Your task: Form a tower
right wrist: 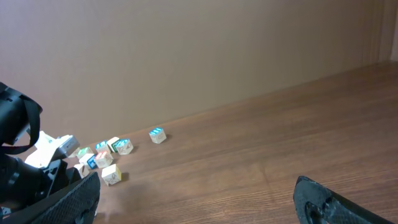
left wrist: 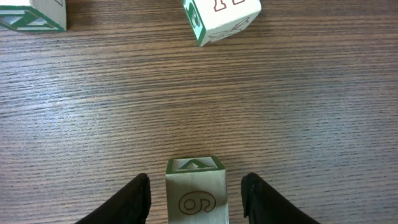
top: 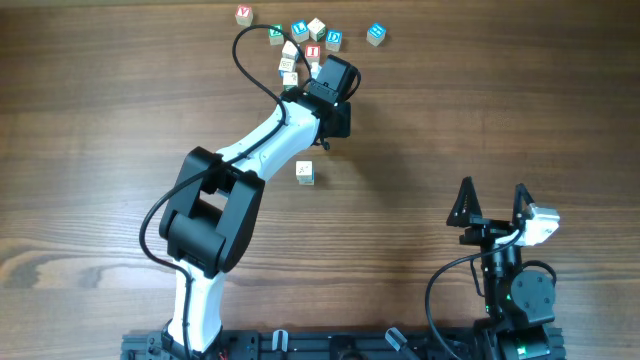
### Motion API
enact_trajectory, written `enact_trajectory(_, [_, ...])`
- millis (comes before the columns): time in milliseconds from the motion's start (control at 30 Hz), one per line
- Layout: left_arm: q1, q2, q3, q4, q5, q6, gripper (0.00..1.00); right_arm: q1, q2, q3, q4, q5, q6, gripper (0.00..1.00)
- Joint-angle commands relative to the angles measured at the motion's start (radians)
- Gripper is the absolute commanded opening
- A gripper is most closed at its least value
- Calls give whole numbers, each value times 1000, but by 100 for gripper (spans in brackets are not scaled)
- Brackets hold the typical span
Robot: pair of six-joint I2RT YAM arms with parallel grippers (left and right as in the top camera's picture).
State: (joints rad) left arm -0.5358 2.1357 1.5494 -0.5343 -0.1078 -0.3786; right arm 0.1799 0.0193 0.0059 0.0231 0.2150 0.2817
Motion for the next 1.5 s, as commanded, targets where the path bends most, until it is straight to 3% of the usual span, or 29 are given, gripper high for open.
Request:
enact_trajectory(0, [-5,21,1,-16,-6,6,44,-4,-5,-1,5,14,-17,100])
enact_trajectory(67, [-7,21,1,-22,-6,5,36,-4,-5,-1,5,14,-17,100])
enact_trajectory(133, [-6,21,1,-31,-6,5,34,-4,-5,-1,5,13,-17,100])
enact_trajectory(433, [-6,21,1,-53,-6,5,42,-4,-5,-1,5,14,-17,100])
enact_trajectory(600, [-7,21,1,-64,-6,5,27,-4,-5,-1,5,14,-17,100])
enact_trajectory(700, [-5,15,1,-64,-6,5,29,-4,-5,-1,5,14,-17,100])
enact_trajectory(733, [-6,13,1,-64,-6,5,41,-4,-5,-1,5,14,-17,100])
enact_trajectory(767, [-6,13,1,-65,-6,5,44,-4,-5,-1,5,14,-17,100])
enact_trajectory(967, [-10,23,1,-80,-6,5,30,-4,-5,-1,5,14,-17,100])
enact_trajectory(1100, [-10,18,2,-83,-44,5,32,-4,-5,-1,5,14,-17,100])
enact_trajectory(1333, [24,-263,2,-103,-47,4,27,-4,-5,-1,5,14,-17,100])
enact_trajectory(1467, [38,-428,2,-255,-47,-67,27,-4,-5,-1,5,14,-17,100])
